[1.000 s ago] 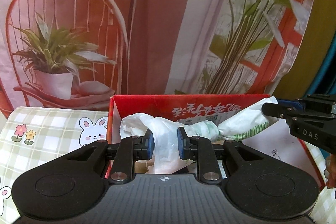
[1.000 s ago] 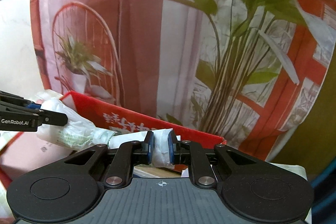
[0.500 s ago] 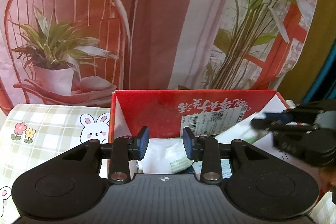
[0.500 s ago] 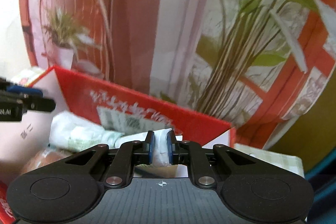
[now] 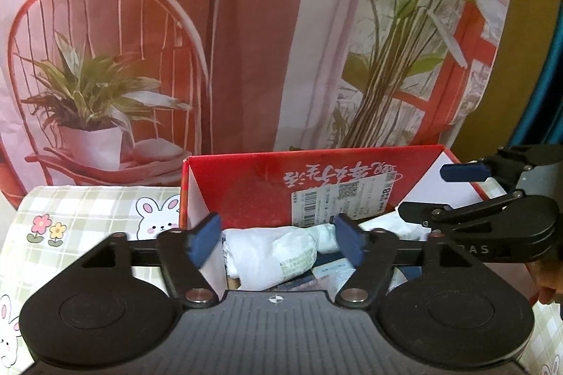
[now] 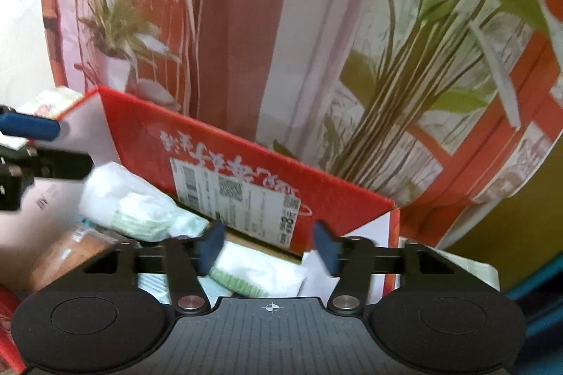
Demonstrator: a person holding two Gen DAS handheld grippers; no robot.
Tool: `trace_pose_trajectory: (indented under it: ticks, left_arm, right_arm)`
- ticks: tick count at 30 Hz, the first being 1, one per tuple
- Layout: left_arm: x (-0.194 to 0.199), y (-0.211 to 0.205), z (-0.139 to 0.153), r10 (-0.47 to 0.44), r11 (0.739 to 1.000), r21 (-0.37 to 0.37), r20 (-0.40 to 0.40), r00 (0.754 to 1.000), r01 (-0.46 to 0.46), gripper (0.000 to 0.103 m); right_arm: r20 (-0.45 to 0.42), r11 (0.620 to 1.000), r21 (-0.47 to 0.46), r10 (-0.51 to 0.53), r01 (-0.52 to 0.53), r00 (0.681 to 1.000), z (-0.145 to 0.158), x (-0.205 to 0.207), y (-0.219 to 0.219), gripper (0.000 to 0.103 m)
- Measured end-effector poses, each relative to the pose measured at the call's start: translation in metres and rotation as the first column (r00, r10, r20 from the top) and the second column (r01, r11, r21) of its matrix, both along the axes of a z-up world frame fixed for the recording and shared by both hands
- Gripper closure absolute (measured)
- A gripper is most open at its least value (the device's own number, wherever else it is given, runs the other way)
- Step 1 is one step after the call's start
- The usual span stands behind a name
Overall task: Organize soft objects
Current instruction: 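Open both tools to release the white items inside the red box, then withdraw both tools from the box toward the orange floral mitt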
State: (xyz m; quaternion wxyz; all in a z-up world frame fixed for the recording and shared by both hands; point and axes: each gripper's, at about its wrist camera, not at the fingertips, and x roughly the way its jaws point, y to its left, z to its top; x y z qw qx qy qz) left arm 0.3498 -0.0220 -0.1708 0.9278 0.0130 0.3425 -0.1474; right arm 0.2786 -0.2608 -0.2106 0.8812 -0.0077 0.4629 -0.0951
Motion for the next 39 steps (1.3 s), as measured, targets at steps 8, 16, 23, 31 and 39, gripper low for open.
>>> trace_pose_trajectory:
  ticks: [8, 16, 23, 31, 39]
  left_arm:
    - [-0.027, 0.007, 0.015, 0.017, 1.0, -0.023, 0.016, 1.0, -0.017, 0.003]
    - [-0.059, 0.015, 0.024, 0.056, 0.998, -0.017, 0.048, 0.997, -0.055, 0.0]
    - [-0.089, 0.022, 0.029, 0.087, 0.996, 0.015, 0.084, 0.993, -0.088, 0.0]
    - [-0.12, 0.03, 0.029, 0.097, 0.995, 0.014, 0.09, 0.991, -0.099, 0.0]
    - [-0.146, 0.035, 0.022, 0.103, 0.995, 0.009, 0.082, 0.991, -0.104, 0.0]
  right_arm:
    - [0.078, 0.999, 0.049, -0.023, 0.019, 0.997, 0.028, -0.03, 0.0, 0.005]
    - [0.141, 0.992, 0.106, -0.085, 0.07, 0.986, 0.045, -0.071, -0.002, 0.0]
    - [0.198, 0.987, 0.138, -0.103, 0.077, 0.975, 0.056, -0.103, 0.006, 0.0]
    - [0.253, 0.98, 0.193, -0.105, 0.056, 0.962, 0.066, -0.133, 0.02, 0.0]
    - [0.303, 0.974, 0.218, -0.119, 0.053, 0.946, 0.074, -0.163, 0.028, 0.0]
